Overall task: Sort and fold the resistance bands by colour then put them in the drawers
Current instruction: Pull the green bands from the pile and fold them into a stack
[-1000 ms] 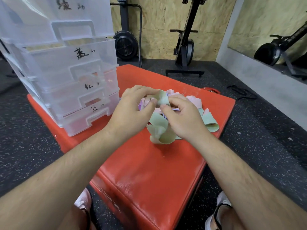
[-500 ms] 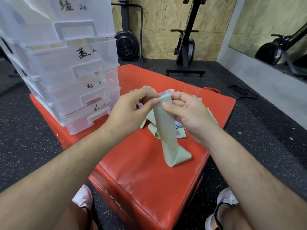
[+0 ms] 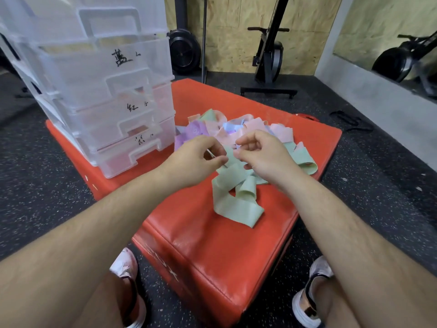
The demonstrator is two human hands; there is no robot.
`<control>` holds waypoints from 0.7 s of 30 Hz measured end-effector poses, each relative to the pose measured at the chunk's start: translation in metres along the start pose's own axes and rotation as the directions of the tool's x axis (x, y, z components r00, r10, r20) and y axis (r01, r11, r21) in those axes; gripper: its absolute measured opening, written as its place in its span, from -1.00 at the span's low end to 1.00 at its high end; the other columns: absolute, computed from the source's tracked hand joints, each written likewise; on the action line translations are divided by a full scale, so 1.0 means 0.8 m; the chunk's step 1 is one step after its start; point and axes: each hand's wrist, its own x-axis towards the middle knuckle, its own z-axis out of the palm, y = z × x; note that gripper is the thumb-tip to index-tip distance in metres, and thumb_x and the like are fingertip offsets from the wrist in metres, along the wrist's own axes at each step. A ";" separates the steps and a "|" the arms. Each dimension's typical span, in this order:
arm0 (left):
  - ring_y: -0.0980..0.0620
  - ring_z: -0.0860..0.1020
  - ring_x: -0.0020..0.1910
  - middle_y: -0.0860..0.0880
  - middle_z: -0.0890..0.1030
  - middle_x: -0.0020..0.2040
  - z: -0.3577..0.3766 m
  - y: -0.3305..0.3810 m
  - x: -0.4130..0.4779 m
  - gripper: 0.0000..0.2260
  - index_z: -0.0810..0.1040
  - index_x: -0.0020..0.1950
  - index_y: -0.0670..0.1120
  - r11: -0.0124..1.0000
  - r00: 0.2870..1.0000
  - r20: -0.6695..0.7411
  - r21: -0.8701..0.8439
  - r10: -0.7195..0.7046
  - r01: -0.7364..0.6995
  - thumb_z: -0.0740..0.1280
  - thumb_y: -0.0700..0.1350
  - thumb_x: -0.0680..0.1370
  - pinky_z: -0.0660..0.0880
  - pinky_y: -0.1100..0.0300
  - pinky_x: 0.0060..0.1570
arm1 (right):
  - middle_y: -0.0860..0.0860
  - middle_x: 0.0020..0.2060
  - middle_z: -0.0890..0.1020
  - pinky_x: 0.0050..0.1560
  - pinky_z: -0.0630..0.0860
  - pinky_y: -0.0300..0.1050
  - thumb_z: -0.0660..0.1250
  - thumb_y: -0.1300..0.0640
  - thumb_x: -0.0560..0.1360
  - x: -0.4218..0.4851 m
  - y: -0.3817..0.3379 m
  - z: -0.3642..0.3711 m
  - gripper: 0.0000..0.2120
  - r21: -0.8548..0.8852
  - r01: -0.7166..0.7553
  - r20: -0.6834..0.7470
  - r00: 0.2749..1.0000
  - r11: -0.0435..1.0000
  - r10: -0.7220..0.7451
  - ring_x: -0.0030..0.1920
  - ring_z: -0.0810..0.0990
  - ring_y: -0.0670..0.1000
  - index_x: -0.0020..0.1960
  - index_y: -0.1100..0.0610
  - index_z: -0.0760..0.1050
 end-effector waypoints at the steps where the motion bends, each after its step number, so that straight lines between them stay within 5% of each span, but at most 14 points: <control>1: 0.14 0.59 -0.15 0.11 0.63 -0.12 0.006 -0.008 -0.002 -0.93 0.61 -0.03 -0.02 0.998 0.998 0.065 0.067 0.006 -0.011 0.41 -0.05 0.55 0.54 0.16 -0.09 | -0.04 -0.08 0.66 -0.07 0.56 -0.27 0.47 0.20 0.49 -0.001 0.006 0.000 -0.85 -0.143 0.022 0.042 0.999 0.990 -0.017 -0.15 0.58 -0.13 0.01 0.03 0.57; 6: 0.03 0.55 -0.08 0.04 0.48 -0.06 0.036 -0.035 -0.016 -0.79 0.59 0.01 -0.01 0.963 0.955 0.296 0.258 0.003 -0.083 0.47 0.06 0.48 0.48 0.17 -0.02 | -0.10 -0.02 0.64 -0.13 0.45 -0.33 0.49 0.10 0.47 -0.018 0.034 0.016 -0.78 -0.506 0.129 0.338 0.939 0.853 0.059 -0.17 0.54 -0.19 0.10 0.02 0.57; 10: 0.13 0.46 -0.17 0.07 0.38 -0.07 0.039 -0.041 -0.024 -0.75 0.54 0.02 -0.04 0.948 0.947 0.320 0.292 0.025 -0.124 0.49 0.00 0.44 0.32 0.44 -0.18 | -0.01 0.00 0.67 0.07 0.58 -0.14 0.46 0.26 0.43 -0.023 0.044 0.024 -0.69 -0.503 0.130 0.418 0.902 0.854 0.110 -0.03 0.64 -0.04 0.15 0.09 0.55; 15: -0.06 0.52 -0.01 0.00 0.39 0.06 0.037 -0.056 -0.028 -0.73 0.50 0.13 -0.05 0.909 0.913 0.404 0.401 -0.060 -0.117 0.45 -0.13 0.46 0.44 0.16 0.00 | -0.10 -0.12 0.69 0.06 0.55 -0.04 0.49 0.16 0.41 -0.032 0.045 0.044 -0.66 -0.580 0.201 0.444 0.891 0.789 0.099 -0.17 0.58 -0.09 0.16 0.05 0.53; 21: -0.10 0.55 0.05 -0.06 0.37 0.28 0.022 -0.061 -0.027 -0.44 0.33 0.43 0.03 0.882 0.909 0.331 0.465 -0.253 0.077 0.44 -0.03 0.47 0.50 0.04 0.14 | -0.09 0.00 0.67 0.29 0.34 -0.01 0.45 0.02 0.46 -0.037 0.040 0.057 -0.73 -0.697 0.328 0.482 0.873 0.637 0.078 0.11 0.59 0.02 0.14 -0.03 0.53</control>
